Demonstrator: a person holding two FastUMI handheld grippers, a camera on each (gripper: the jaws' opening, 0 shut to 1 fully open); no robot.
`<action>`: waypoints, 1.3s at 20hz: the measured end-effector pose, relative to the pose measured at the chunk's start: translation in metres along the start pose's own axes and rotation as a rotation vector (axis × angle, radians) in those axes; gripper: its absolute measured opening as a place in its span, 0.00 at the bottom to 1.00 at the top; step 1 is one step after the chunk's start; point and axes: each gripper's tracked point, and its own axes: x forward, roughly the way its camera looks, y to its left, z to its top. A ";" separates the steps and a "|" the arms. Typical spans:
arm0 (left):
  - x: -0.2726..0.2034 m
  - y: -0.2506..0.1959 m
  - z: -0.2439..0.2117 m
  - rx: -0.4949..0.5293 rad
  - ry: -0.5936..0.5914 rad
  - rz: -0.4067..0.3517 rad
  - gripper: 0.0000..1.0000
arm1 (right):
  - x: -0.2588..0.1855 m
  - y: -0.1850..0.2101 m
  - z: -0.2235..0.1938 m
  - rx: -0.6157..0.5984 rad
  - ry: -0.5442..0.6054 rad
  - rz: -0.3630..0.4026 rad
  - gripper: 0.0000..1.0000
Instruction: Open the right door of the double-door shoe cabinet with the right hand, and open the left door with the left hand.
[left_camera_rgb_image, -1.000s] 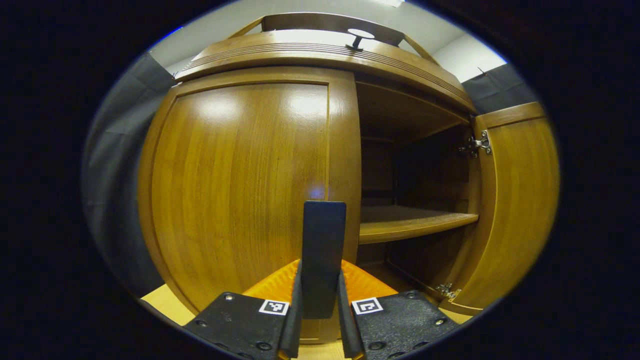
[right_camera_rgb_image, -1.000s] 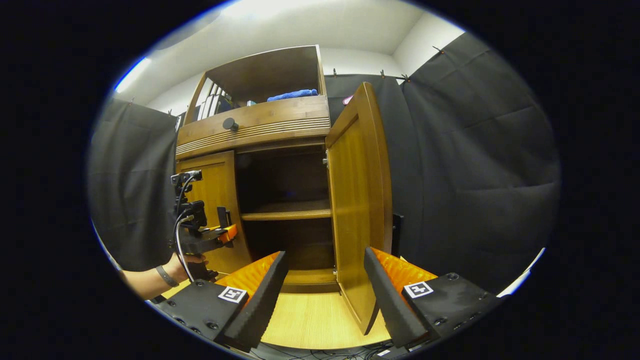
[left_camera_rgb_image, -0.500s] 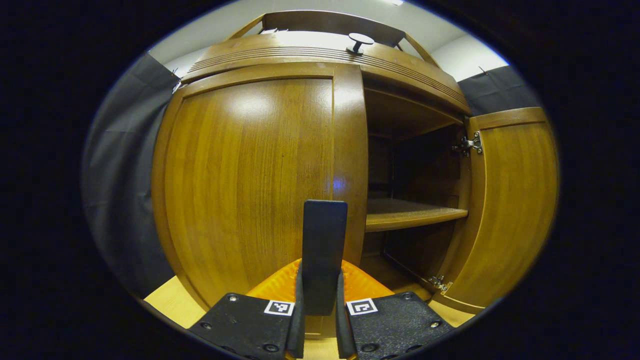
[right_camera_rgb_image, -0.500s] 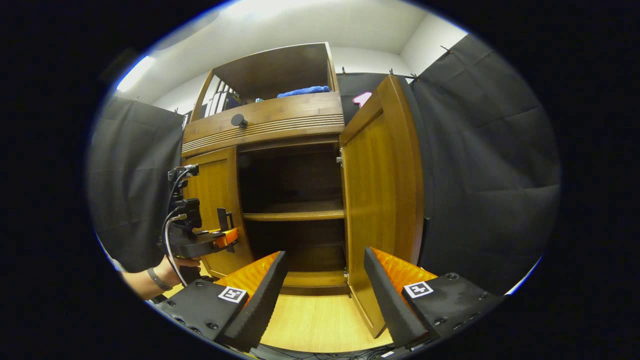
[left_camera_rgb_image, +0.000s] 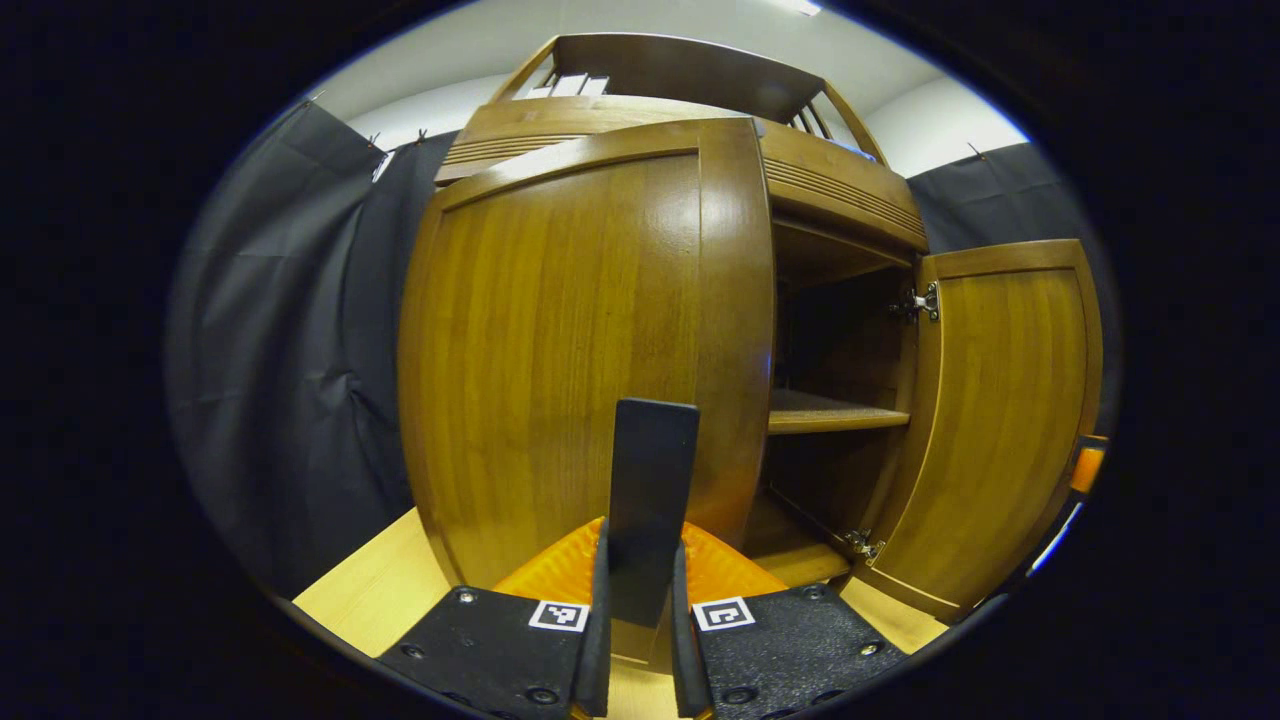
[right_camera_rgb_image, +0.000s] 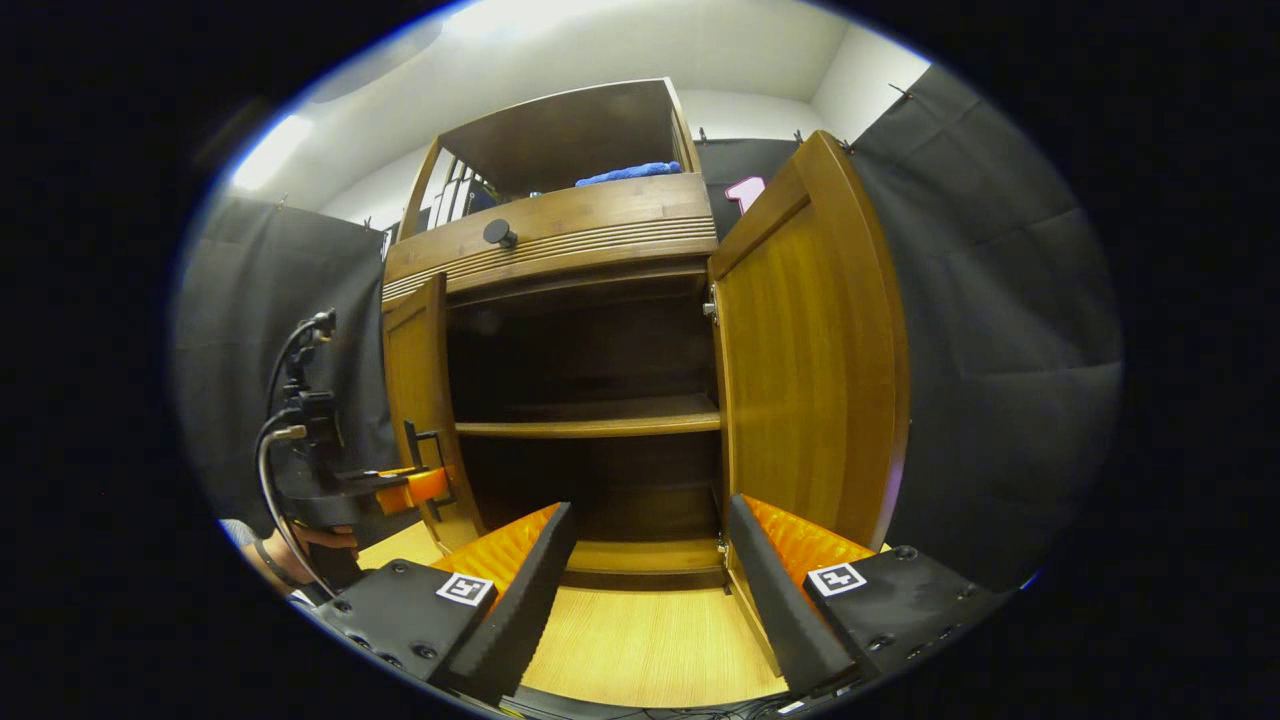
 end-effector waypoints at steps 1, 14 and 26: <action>-0.007 0.005 0.001 0.009 -0.003 0.010 0.25 | 0.003 0.001 0.000 -0.004 0.001 0.004 0.99; -0.087 0.082 0.007 -0.048 -0.029 0.138 0.17 | 0.033 0.036 0.010 -0.037 -0.034 0.090 0.99; -0.113 0.140 0.010 -0.160 -0.065 0.103 0.12 | 0.043 0.061 0.004 -0.044 -0.017 0.141 0.99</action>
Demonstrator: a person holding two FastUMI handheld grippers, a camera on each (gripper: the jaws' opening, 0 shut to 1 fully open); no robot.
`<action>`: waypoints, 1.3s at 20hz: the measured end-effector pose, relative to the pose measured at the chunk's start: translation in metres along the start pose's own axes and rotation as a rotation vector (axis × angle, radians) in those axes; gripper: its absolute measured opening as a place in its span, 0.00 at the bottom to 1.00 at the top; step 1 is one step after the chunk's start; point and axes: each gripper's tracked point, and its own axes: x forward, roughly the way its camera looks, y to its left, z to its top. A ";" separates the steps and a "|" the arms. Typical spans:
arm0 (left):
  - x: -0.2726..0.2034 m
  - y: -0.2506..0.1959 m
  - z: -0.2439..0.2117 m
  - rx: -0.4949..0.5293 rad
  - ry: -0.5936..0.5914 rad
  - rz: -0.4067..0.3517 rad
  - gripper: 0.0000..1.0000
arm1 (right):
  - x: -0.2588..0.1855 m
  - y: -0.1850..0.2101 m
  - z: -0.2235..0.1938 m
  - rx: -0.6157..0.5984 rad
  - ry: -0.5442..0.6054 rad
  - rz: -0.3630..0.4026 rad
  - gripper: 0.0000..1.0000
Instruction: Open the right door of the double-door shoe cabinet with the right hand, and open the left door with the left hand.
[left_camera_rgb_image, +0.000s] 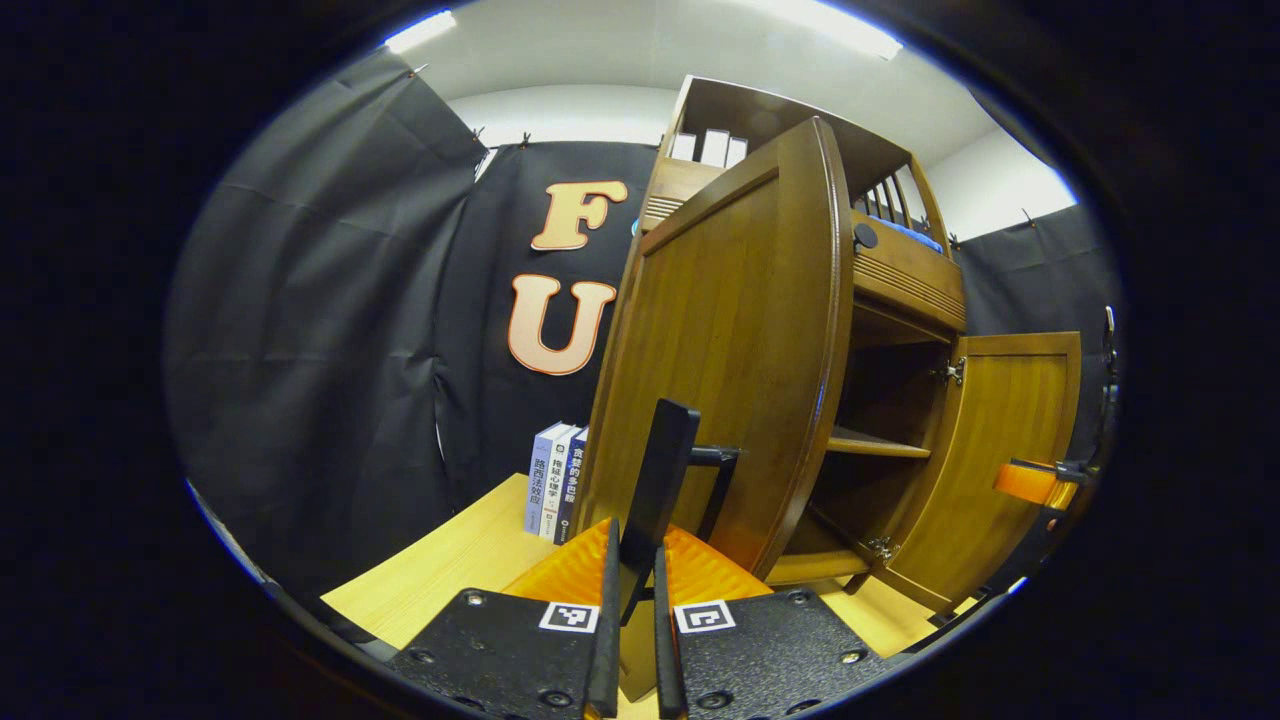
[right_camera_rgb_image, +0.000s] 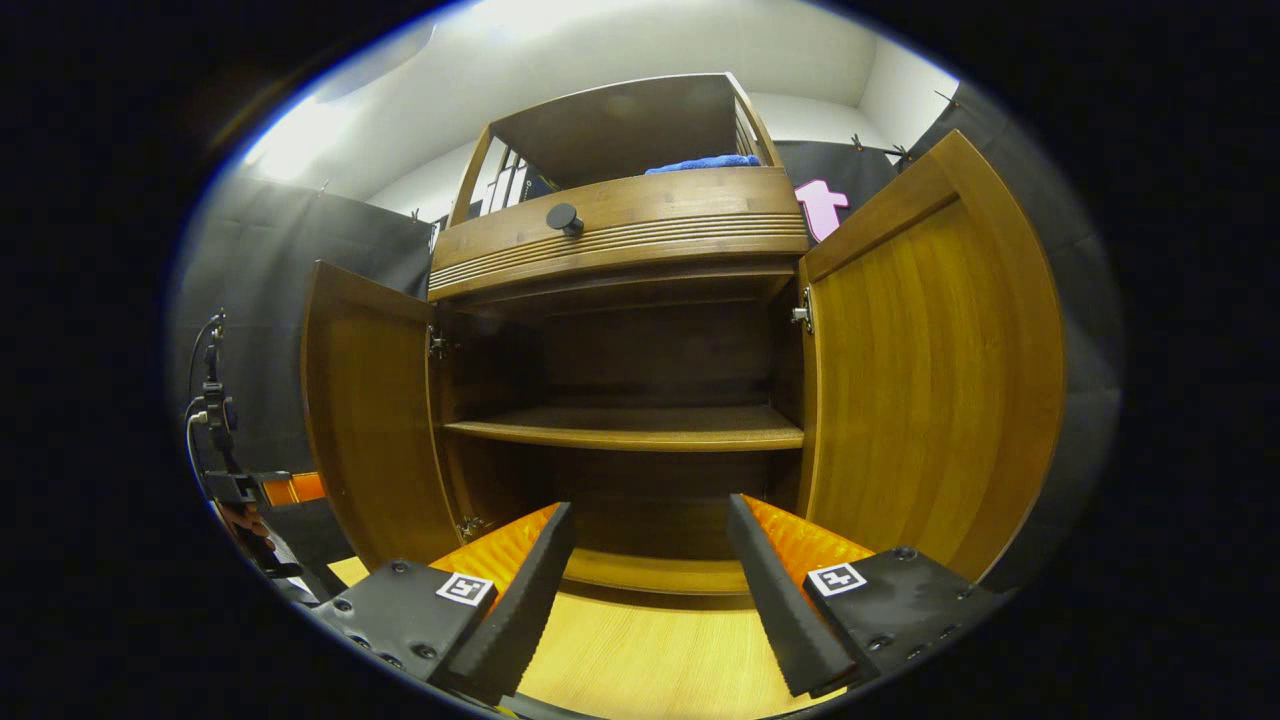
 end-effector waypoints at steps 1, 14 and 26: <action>-0.002 0.004 0.002 0.003 -0.002 -0.006 0.12 | 0.000 0.001 0.000 0.002 0.000 0.001 0.99; -0.001 0.071 0.025 0.045 -0.055 -0.123 0.16 | -0.004 0.003 -0.002 -0.020 0.019 0.005 0.99; -0.072 0.108 0.066 0.086 -0.114 -0.020 0.00 | -0.001 0.005 0.007 -0.037 0.011 0.049 0.91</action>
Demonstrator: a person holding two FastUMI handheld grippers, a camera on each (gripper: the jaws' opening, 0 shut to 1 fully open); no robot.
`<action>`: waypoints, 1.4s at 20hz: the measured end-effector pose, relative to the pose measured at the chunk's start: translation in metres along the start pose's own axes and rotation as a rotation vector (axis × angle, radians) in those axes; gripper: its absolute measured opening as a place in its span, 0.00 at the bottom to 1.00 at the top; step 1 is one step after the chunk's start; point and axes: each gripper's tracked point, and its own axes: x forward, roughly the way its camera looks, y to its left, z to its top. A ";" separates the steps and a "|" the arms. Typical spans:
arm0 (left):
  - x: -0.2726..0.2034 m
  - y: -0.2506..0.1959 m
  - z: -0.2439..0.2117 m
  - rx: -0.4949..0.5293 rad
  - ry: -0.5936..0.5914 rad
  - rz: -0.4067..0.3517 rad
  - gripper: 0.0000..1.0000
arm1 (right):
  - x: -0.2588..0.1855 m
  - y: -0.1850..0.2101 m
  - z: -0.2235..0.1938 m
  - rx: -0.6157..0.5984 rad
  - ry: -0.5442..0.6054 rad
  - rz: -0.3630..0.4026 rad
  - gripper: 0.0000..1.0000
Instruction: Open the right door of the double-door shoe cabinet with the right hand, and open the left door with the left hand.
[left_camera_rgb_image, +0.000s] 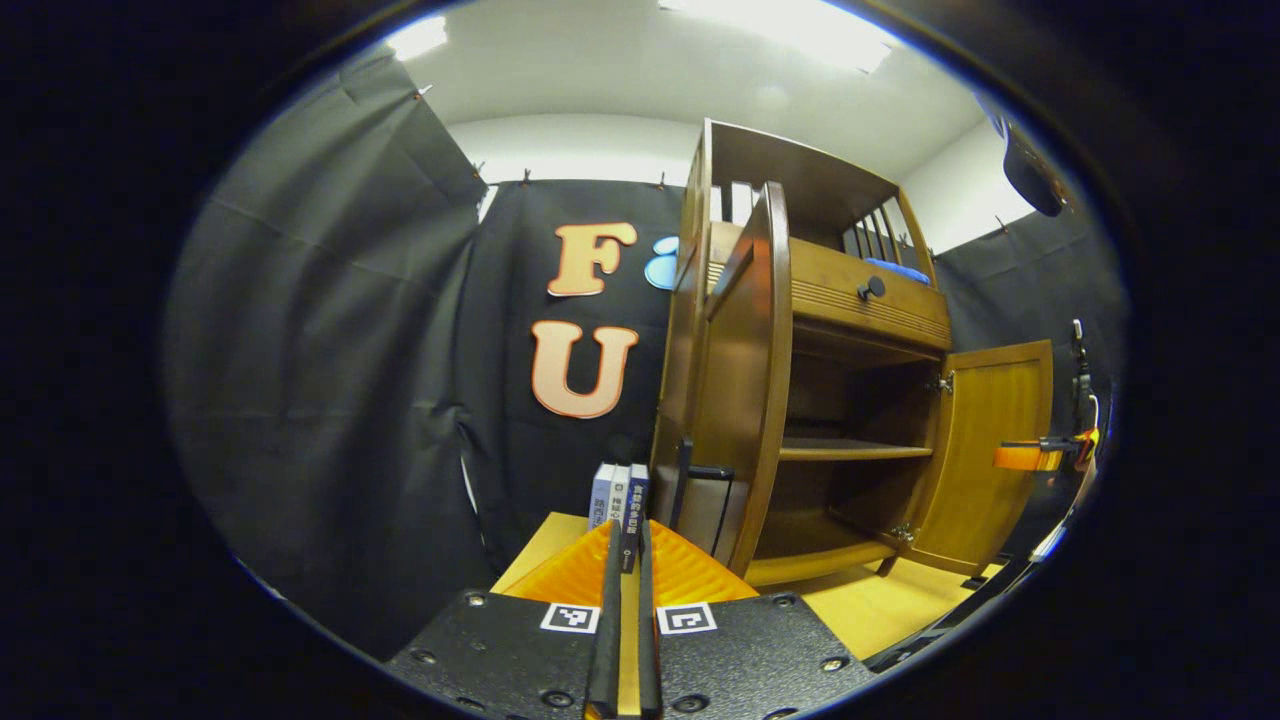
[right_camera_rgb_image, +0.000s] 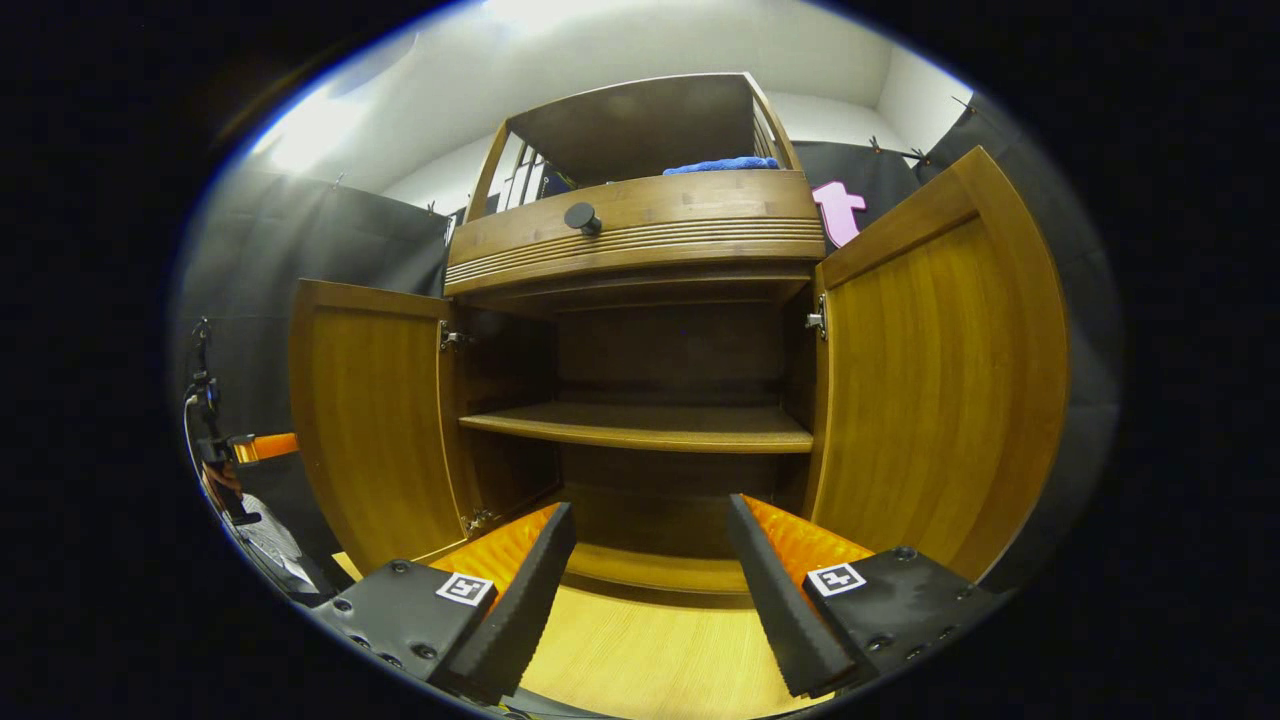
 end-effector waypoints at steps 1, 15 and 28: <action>-0.011 -0.005 0.009 0.007 -0.019 0.017 0.00 | 0.002 0.001 0.002 0.000 -0.006 0.005 0.91; 0.022 -0.157 0.052 0.054 -0.114 -0.021 0.02 | -0.010 -0.009 0.002 -0.001 -0.061 -0.053 0.99; 0.061 -0.223 -0.007 0.100 -0.099 0.071 0.20 | -0.044 -0.038 -0.018 0.080 -0.048 -0.203 0.92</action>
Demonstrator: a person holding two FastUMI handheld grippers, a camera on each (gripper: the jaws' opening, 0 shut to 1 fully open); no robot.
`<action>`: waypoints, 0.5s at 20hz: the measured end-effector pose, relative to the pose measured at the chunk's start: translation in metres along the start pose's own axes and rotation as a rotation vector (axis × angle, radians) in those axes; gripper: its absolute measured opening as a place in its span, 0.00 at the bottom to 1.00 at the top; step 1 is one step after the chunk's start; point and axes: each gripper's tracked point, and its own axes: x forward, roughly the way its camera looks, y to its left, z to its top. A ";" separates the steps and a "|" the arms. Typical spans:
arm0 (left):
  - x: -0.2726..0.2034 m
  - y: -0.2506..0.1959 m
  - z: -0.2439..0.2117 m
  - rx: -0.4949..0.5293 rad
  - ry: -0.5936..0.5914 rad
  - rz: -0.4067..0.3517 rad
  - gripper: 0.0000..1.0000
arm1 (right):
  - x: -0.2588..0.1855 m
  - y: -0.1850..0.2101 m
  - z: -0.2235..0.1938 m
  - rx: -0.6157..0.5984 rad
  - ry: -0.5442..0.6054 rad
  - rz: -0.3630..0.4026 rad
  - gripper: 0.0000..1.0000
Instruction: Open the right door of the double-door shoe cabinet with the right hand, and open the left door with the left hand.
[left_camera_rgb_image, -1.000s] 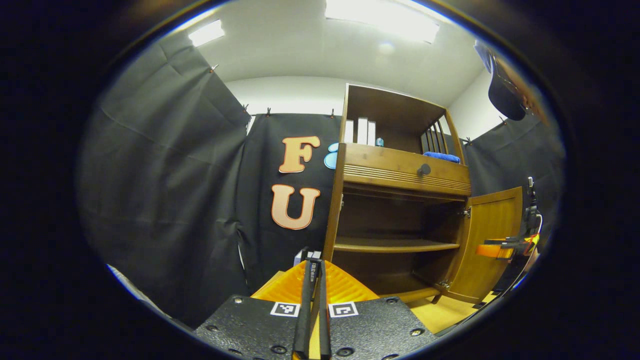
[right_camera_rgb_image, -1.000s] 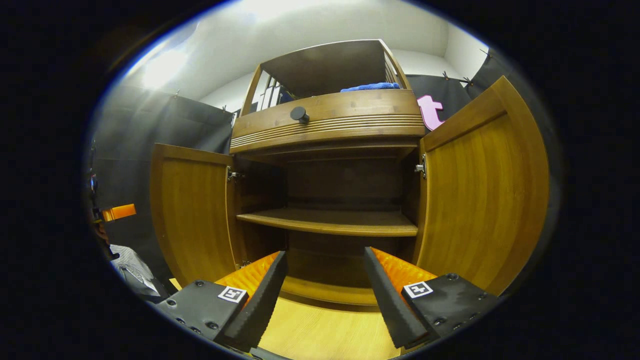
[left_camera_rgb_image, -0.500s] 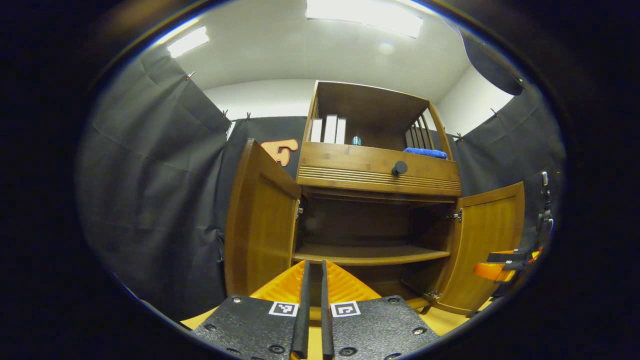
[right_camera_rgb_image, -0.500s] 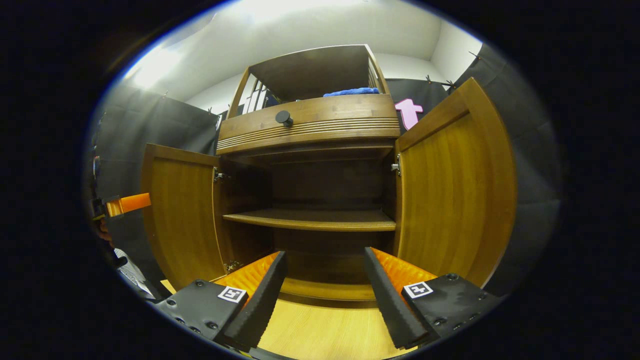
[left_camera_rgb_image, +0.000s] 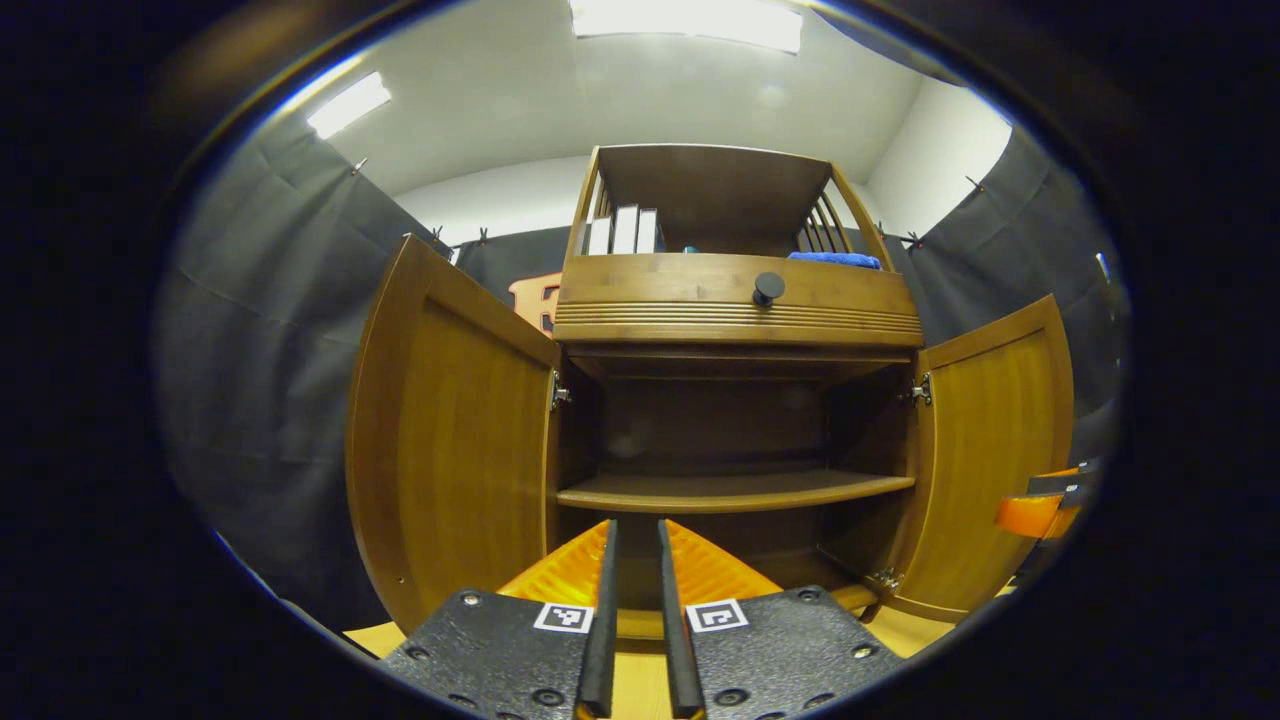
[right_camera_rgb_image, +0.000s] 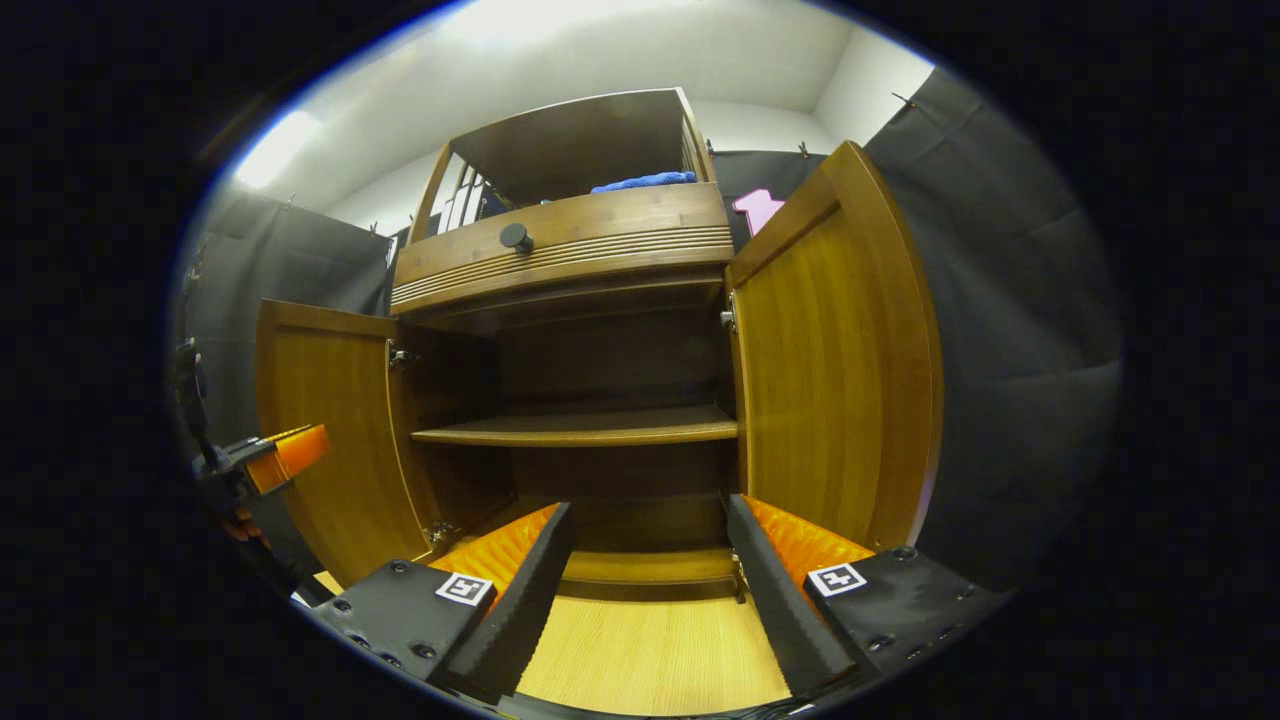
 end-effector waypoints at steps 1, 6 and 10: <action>0.000 0.000 -0.007 -0.026 0.015 0.005 0.29 | 0.000 -0.001 -0.001 -0.001 0.003 -0.002 0.92; 0.005 0.025 -0.023 -0.098 0.058 0.057 0.68 | 0.007 -0.002 0.000 -0.009 0.010 -0.006 0.99; 0.009 0.031 -0.031 -0.099 0.073 0.058 0.84 | 0.024 0.004 -0.011 -0.002 0.044 0.012 0.99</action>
